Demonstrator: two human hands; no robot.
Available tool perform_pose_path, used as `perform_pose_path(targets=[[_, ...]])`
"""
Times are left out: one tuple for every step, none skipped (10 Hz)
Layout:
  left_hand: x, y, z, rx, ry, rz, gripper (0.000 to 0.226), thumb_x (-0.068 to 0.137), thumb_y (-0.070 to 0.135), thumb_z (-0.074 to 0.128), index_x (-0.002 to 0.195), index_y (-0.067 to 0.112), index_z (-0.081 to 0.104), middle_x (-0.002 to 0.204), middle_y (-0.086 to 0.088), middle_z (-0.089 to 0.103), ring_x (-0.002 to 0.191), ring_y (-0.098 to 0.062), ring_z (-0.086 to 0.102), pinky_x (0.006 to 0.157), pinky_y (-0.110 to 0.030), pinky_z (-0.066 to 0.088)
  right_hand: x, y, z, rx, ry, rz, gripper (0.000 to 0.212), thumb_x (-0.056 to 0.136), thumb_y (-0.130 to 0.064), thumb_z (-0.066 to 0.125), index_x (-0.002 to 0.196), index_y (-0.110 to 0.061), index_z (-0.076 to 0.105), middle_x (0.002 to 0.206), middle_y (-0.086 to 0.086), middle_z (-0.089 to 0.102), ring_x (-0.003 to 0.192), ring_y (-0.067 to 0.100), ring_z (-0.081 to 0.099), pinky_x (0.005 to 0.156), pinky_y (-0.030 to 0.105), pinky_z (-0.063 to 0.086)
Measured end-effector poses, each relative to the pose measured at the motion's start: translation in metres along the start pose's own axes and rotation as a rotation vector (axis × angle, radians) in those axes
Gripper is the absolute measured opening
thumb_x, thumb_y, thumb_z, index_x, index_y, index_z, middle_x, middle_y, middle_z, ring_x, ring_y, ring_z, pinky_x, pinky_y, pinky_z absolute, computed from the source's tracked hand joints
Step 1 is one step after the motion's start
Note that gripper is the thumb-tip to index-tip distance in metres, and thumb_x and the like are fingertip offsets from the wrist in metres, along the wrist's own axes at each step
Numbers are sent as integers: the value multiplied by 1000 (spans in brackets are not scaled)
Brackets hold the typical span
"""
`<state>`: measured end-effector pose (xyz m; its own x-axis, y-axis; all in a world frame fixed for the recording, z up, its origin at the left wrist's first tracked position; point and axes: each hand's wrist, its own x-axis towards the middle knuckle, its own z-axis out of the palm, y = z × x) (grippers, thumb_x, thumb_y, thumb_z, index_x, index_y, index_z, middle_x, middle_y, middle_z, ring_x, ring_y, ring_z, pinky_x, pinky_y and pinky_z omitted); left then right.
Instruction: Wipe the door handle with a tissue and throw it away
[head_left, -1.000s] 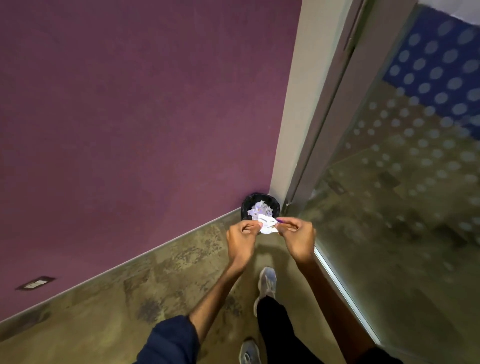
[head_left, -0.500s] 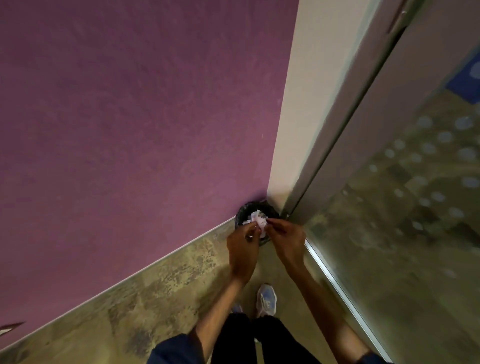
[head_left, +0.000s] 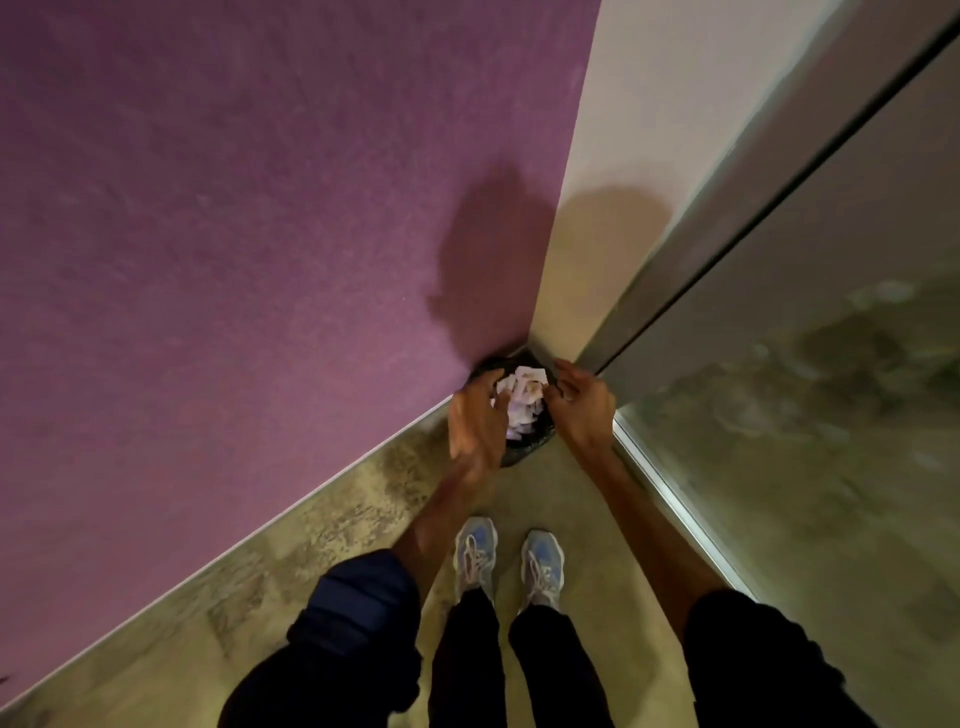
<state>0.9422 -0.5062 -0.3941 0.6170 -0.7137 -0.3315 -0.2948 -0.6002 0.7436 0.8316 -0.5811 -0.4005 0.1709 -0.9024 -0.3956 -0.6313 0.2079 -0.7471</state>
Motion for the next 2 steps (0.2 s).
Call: perform_pose_path(targets=[[10,-12,4,87,-17,-6,36,100,13,58,135,6,63,133,-16,67,123,-31,63,104,-37,49,12,12,9,-68,-56,91,47,87,-16,60,134,-13,57,127,13,66,120,33,59,102,40,47],[6,-17,5,119,-17,35,61,99,46,40,140,5,57,142,-17,61,130,-32,58,108,-39,44,17,22,12,-100,-33,111,45,89,-20,59,134,-14,56,125,15,66,118,35,60,100,43,49]])
